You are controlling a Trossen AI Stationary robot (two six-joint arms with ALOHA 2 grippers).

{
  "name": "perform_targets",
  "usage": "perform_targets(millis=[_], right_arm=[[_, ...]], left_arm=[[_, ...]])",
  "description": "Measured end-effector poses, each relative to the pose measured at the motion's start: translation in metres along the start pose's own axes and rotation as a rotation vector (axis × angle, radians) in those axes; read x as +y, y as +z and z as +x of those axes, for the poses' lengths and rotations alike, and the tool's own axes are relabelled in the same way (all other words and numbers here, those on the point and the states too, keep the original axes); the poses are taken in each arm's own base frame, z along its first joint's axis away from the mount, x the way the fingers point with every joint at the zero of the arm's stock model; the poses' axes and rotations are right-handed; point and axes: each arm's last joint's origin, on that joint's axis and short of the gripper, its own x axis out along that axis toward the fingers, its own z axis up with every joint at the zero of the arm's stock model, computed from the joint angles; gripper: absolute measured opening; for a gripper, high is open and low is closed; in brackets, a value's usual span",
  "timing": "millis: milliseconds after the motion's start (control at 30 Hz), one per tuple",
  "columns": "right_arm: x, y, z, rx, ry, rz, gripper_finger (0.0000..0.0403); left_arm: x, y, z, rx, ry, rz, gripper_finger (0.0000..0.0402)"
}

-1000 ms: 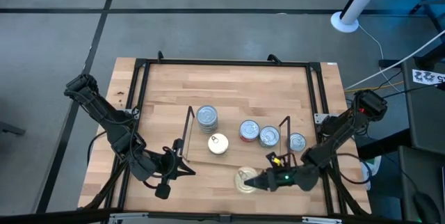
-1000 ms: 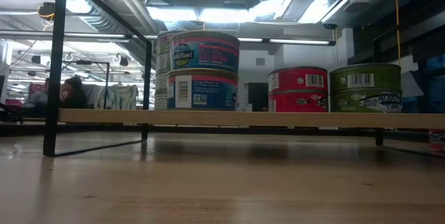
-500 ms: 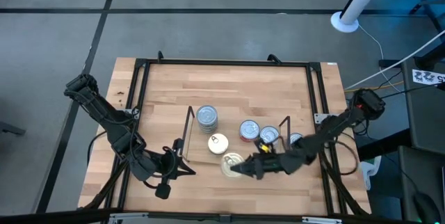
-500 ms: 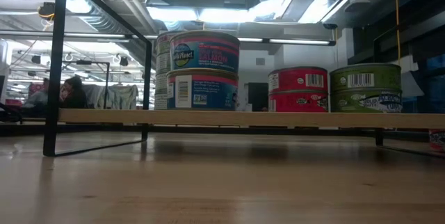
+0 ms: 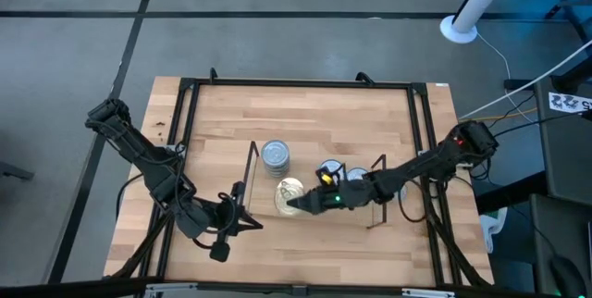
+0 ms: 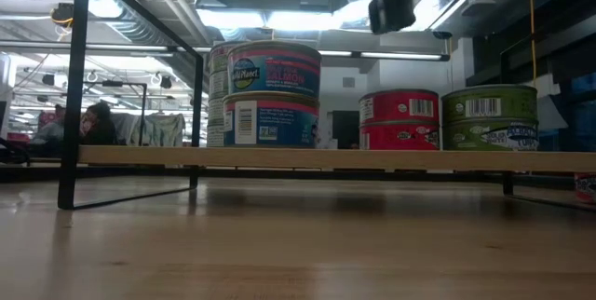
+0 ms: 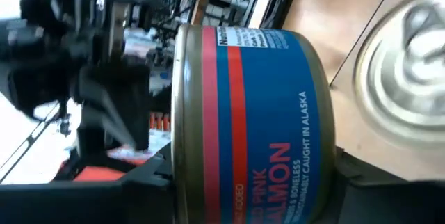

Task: Stack canned seafood by type on shelf
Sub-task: Stack the blue pink tuna can on top of the blue pink tuna cans on the shelf

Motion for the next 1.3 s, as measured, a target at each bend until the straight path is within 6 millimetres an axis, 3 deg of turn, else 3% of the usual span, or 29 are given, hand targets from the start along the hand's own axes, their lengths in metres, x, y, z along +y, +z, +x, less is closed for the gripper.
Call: perform_targets(millis=[133, 267, 500, 633, 933, 1300], right_arm=[[-0.006, 0.011, 0.003, -0.01, -0.04, 0.043, 0.0199], [-0.014, 0.017, 0.005, -0.009, -0.11, 0.032, 0.0183], [-0.019, 0.022, 0.006, -0.003, -0.15, 0.04, 0.0189], [-0.024, 0.023, 0.005, 0.012, -0.197, 0.075, 0.0212], [-0.026, 0.023, 0.005, -0.021, -0.219, 0.082, 0.0191], [-0.026, 0.023, 0.005, -0.022, -0.219, 0.082, 0.0263]], left_arm=[[0.005, -0.001, 0.007, -0.006, 0.079, -0.001, 0.0004], [0.013, -0.003, 0.021, 0.015, 0.127, 0.022, 0.0004], [0.039, -0.001, 0.041, 0.032, 0.232, 0.024, 0.0004], [0.053, 0.001, 0.045, 0.04, 0.276, 0.02, 0.0004], [0.075, 0.0, 0.05, 0.084, 0.347, 0.009, 0.0004], [0.078, -0.008, 0.05, 0.153, 0.361, 0.021, 0.0004]])
